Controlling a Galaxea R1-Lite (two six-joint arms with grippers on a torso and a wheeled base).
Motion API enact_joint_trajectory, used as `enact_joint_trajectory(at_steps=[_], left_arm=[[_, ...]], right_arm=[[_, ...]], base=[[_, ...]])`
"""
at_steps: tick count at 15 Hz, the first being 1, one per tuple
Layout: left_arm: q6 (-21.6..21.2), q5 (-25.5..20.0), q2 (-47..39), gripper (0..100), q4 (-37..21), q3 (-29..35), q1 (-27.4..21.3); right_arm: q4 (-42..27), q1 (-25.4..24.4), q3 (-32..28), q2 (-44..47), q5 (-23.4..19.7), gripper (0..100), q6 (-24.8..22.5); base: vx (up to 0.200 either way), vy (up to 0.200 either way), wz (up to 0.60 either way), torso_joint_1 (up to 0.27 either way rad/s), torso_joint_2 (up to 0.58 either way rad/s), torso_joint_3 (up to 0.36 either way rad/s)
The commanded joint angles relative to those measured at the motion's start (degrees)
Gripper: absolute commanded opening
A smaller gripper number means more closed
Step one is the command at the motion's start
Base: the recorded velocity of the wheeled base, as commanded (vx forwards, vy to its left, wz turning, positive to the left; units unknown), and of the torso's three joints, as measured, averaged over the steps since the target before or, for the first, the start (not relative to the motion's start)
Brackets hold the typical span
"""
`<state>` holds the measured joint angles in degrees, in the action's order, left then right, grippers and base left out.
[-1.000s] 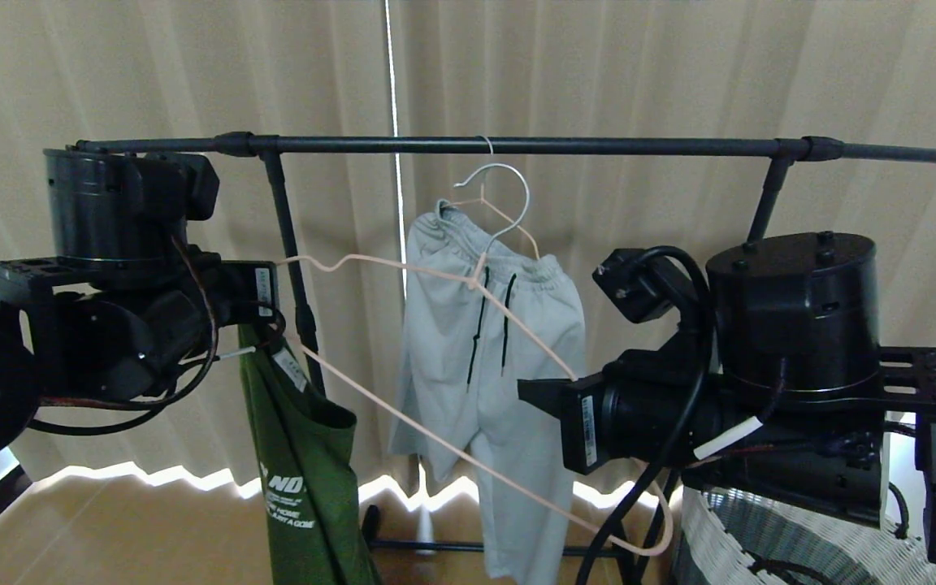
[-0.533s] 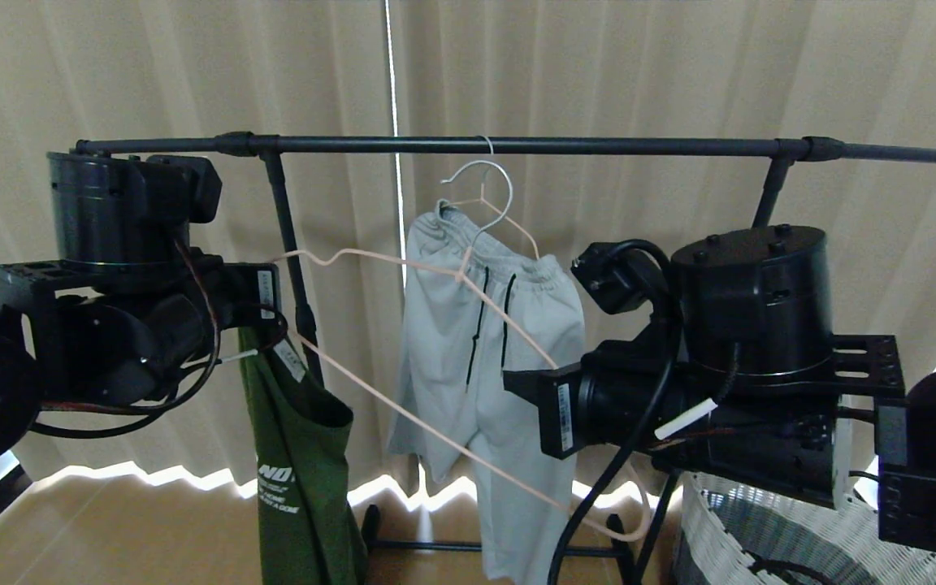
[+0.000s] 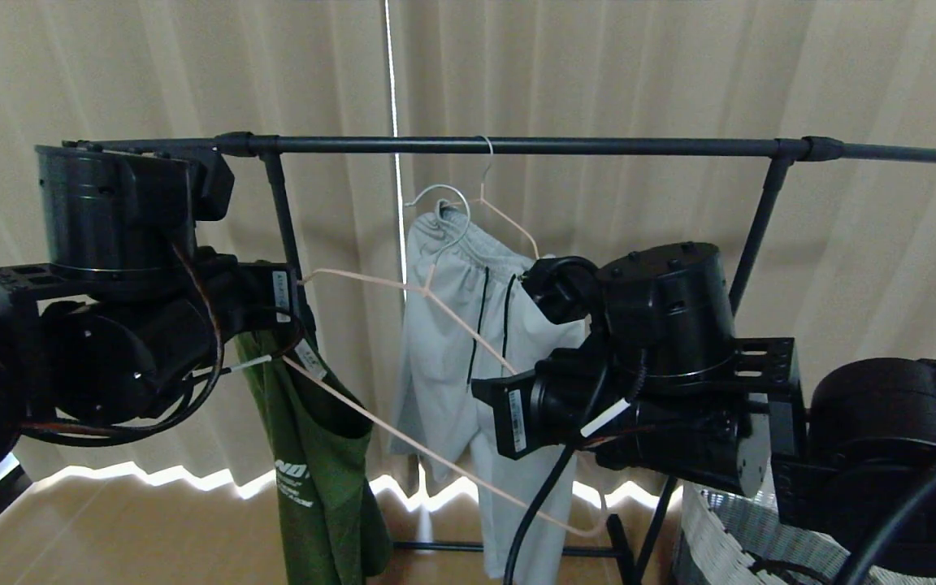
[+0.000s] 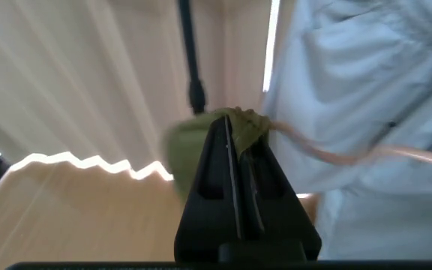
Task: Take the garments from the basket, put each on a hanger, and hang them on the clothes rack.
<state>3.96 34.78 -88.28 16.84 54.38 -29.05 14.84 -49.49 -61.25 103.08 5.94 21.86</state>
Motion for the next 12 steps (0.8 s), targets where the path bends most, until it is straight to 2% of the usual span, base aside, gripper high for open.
enact_joint_trajectory(at_steps=[1, 6, 8, 11, 12], left_arm=[[-0.01, 0.02, 1.98, 0, -0.05, -0.51, -1.36], [-0.18, -0.68, 4.79, 0, 0.04, -1.47, -5.84], [-0.09, -1.73, 5.32, 0, 0.39, -1.47, -10.32], [-0.36, -11.31, 8.22, 0, 0.48, -3.49, -13.58], [-0.53, -12.10, 8.74, 0, 0.39, -4.02, -13.66]], right_arm=[[0.02, 0.01, -2.04, 2.82, 0.04, 0, 0.03], [-0.07, 0.01, -5.73, 5.37, -0.05, 0, -0.15], [-0.16, 0.01, -6.08, 5.29, -0.05, 0, -0.15], [-0.16, 0.01, -5.99, 5.02, 0.04, 0, -0.15], [-0.16, 0.01, -5.99, 4.93, 0.13, 0, -0.15]], base=[[0.000, 0.000, 0.00, 0.000, 0.00, 0.000], [0.000, 0.000, 0.00, 0.000, 0.00, 0.000], [0.000, 0.000, 0.00, 0.000, 0.00, 0.000], [0.000, 0.000, 0.00, 0.000, 0.00, 0.000], [0.000, 0.000, 0.00, 0.000, 0.00, 0.000]])
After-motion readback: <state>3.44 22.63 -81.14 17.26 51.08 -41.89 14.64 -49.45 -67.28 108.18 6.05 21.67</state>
